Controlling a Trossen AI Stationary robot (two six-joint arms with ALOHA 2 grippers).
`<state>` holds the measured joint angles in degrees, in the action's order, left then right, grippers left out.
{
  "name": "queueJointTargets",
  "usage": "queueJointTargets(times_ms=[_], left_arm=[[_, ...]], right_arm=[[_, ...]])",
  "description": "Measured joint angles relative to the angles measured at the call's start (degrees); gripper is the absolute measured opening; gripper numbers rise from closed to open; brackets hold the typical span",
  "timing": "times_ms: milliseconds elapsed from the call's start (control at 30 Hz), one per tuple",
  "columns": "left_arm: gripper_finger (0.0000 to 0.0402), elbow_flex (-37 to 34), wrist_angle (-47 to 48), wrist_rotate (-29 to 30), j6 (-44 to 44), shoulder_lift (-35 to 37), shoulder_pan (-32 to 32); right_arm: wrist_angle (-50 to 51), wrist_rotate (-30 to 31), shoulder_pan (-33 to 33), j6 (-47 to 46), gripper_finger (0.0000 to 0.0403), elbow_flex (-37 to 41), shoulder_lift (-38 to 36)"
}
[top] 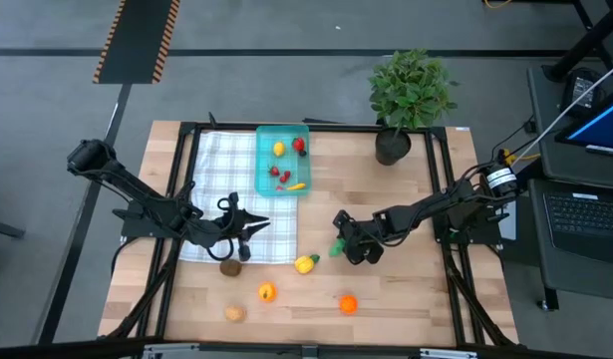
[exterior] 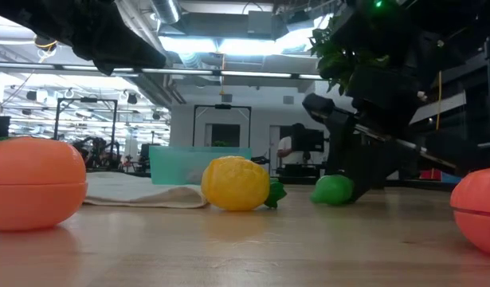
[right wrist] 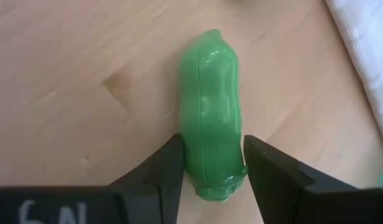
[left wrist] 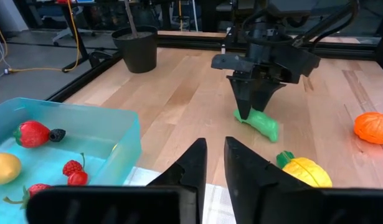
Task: Pick and placing Produce into tupperware
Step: Put the green pea into the blue bin
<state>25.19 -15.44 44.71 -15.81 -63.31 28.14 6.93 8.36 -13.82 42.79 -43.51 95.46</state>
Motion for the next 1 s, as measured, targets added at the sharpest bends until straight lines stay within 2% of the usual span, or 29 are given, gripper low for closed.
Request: queueJointTargets(times_ms=[200,400,667,1000], left_arm=[[0.0062,0.0,0.0,0.0,0.0,0.0,0.0],[0.0072,0.0,0.0,0.0,0.0,0.0,0.0],[0.0085,0.0,0.0,0.0,0.0,0.0,0.0],[0.0097,0.0,0.0,0.0,1.4,0.0,0.0]], right_arm=[[-0.6,-0.5,0.0,-2.2,0.0159,0.0,0.0],[-4.0,-0.8,0.1,-11.4,0.0159,0.1,0.0],[-11.3,-0.5,1.0,-28.1,0.0151,0.1,0.0],[-19.1,-0.5,3.9,-38.3,0.0146,0.1,-0.4]])
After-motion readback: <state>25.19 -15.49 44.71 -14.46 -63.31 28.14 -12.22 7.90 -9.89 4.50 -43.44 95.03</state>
